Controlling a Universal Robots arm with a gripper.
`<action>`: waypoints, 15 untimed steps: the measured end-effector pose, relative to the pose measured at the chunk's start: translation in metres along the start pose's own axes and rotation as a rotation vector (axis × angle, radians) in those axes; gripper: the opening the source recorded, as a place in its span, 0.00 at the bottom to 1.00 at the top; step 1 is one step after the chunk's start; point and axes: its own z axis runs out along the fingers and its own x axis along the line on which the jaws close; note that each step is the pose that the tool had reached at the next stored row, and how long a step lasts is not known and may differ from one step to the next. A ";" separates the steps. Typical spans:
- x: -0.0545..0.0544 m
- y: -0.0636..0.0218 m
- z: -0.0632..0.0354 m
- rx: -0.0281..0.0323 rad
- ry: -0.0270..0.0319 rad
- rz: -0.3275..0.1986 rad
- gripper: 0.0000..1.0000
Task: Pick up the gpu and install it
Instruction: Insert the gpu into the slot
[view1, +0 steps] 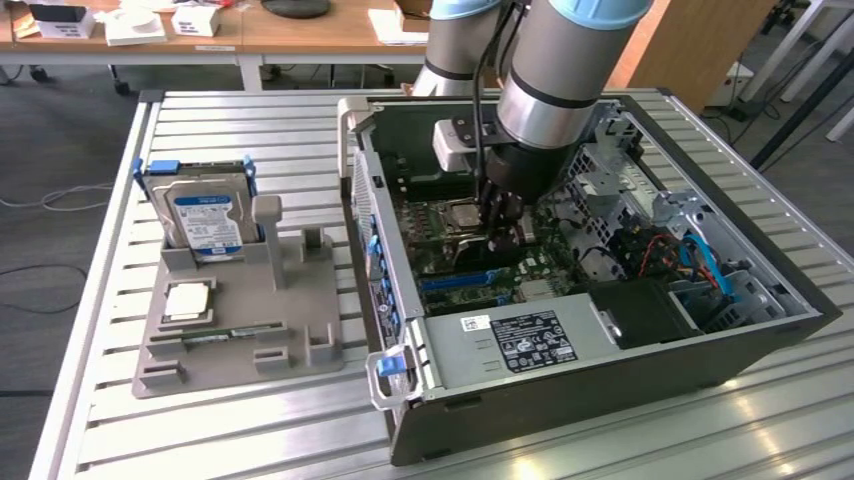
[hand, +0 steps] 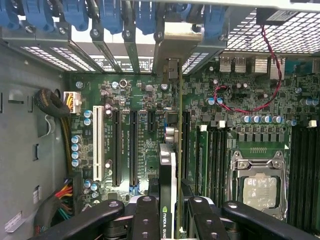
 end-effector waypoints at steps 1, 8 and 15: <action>0.000 0.0000 0.0000 0.0000 0.0001 0.000 0.27; 0.000 0.0002 0.0030 0.0000 0.0000 0.000 0.27; 0.000 0.0023 0.0036 0.0002 -0.0001 0.000 0.27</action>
